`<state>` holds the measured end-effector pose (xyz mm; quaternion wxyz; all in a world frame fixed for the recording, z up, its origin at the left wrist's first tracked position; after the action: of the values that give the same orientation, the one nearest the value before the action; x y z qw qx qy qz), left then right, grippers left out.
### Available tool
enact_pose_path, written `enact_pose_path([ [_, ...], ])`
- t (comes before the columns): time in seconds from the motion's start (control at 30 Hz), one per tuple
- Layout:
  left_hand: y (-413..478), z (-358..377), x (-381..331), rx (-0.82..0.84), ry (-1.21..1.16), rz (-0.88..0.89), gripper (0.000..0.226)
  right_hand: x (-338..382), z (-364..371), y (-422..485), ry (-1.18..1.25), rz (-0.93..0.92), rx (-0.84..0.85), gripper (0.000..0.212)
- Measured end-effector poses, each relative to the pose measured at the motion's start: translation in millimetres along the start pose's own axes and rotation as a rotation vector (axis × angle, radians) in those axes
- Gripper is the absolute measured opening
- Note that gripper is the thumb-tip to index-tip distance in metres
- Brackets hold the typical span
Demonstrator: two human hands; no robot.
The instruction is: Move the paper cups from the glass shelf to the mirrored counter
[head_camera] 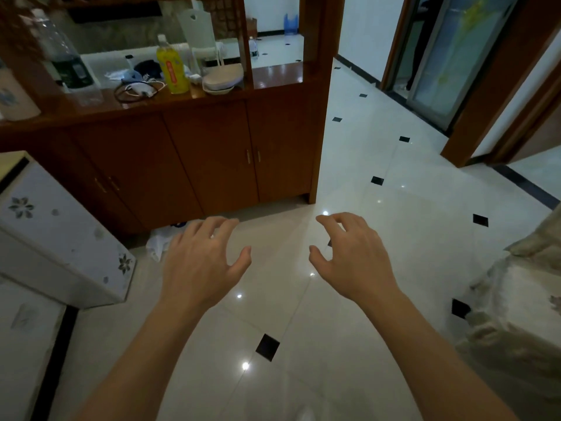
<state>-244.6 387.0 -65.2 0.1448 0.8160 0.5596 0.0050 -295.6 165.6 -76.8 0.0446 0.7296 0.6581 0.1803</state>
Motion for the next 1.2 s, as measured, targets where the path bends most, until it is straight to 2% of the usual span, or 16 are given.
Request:
enact_pose_path([
  [0.37, 171.0, 46.6, -5.5, 0.006, -0.014, 0.013, 0.062, -57.2, 46.1, 155.5, -0.027, 0.013, 0.008, 0.051],
  [0.8, 435.4, 99.3, 47.9, -0.002, -0.054, 0.038, 0.061, -85.3, 107.6, 422.6, -0.056, 0.007, -0.046, 0.051],
  [1.2, 619.5, 139.0, 63.4, 0.012, -0.060, 0.043, 0.057, -134.0, 161.9, 592.2, -0.071, 0.040, -0.057, 0.051],
])
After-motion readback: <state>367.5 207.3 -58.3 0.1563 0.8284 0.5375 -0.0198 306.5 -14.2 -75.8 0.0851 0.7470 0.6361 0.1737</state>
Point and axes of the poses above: each hand's wrist, its own y-axis towards the middle knuckle, its own z-axis out of the palm, x = y × z, the point moved 8 cm from there along y, towards the middle knuckle, and after that the axes turned 5 degrees about -y, right-handed, at the moved point
